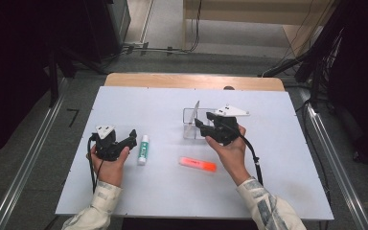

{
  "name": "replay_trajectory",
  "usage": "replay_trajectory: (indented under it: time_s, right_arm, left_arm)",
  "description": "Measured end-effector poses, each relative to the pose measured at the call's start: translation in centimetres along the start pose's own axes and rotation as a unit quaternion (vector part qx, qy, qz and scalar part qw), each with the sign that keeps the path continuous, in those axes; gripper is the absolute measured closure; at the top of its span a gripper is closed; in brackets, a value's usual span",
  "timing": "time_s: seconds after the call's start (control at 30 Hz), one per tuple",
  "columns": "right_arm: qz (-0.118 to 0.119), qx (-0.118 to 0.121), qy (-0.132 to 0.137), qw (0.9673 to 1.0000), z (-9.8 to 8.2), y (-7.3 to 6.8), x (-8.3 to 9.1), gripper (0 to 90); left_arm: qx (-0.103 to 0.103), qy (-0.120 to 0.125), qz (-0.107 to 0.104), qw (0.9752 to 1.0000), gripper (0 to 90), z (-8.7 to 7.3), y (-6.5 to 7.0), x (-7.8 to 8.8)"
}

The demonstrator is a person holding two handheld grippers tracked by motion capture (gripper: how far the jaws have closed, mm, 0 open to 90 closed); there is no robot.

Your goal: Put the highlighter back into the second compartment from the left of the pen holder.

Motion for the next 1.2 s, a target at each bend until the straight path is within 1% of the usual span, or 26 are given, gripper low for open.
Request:
replay_trajectory:
  time_s: [0.07, 0.17, 0.27, 0.33, 0.4, 0.67, 0.8, 0.83, 0.93, 1.07, 1.1, 1.2]
  right_arm:
    - [0.007, -0.004, 0.006, 1.0, -0.4, -0.1, 0.5, 41.8]
    - [0.01, 0.005, 0.006, 0.9999, -1.1, -0.4, 1.1, 40.0]
    - [0.014, 0.004, 0.007, 0.9999, -1.7, -0.7, 1.7, 39.2]
    - [0.016, 0.009, 0.006, 0.9998, -2.1, -0.9, 1.9, 37.8]
    - [0.013, 0.015, 0.001, 0.9998, -2.6, -1.0, 2.1, 36.9]
    - [0.019, 0.011, -0.017, 0.9996, -4.9, -1.1, 2.2, 35.2]
    - [0.023, 0.012, -0.019, 0.9995, -5.4, -1.1, 2.6, 34.2]
    - [0.024, 0.008, -0.021, 0.9995, -5.5, -1.1, 2.7, 33.8]
    - [0.033, 0.005, -0.023, 0.9992, -5.9, -1.3, 3.0, 33.0]
    - [0.041, 0.014, -0.026, 0.9987, -6.6, -1.7, 3.3, 32.6]
    - [0.041, 0.013, -0.028, 0.9987, -6.8, -1.7, 3.3, 32.6]
    - [0.045, 0.016, -0.037, 0.9982, -7.5, -1.9, 3.4, 32.6]
  left_arm:
    - [-0.001, -0.001, 0.001, 1.0, 22.2, 0.0, 0.0, 0.0]
    - [-0.001, -0.001, 0.001, 1.0, 22.2, 0.0, 0.0, 0.0]
    - [-0.001, -0.001, 0.001, 1.0, 22.1, 0.0, 0.0, 0.0]
    - [-0.001, -0.001, 0.001, 1.0, 22.1, 0.0, 0.0, -0.1]
    - [-0.002, -0.001, 0.001, 1.0, 22.2, -0.1, 0.1, -0.1]
    - [-0.002, -0.001, 0.002, 1.0, 22.1, -0.1, 0.1, -0.1]
    - [-0.002, -0.001, 0.002, 1.0, 22.1, 0.0, 0.0, -0.1]
    - [-0.003, -0.001, 0.002, 1.0, 22.0, 0.0, 0.0, -0.1]
    - [-0.003, -0.001, 0.002, 1.0, 21.2, 0.0, 0.0, -0.1]
    - [-0.003, -0.002, 0.002, 1.0, 21.1, 0.0, 0.0, -0.1]
    - [-0.003, -0.002, 0.002, 1.0, 21.1, 0.0, 0.0, -0.1]
    - [-0.003, -0.004, 0.001, 1.0, 20.7, 0.0, 0.0, -0.2]
Point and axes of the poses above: each handheld gripper's, and its own axes: x roughly backward along the jaws, z roughly out of its top, y roughly to its right, the point moved 4 cm from there along -x, roughly forward along the jaws, and after that the axes turned 11 degrees about x, right-handed, at the moved point
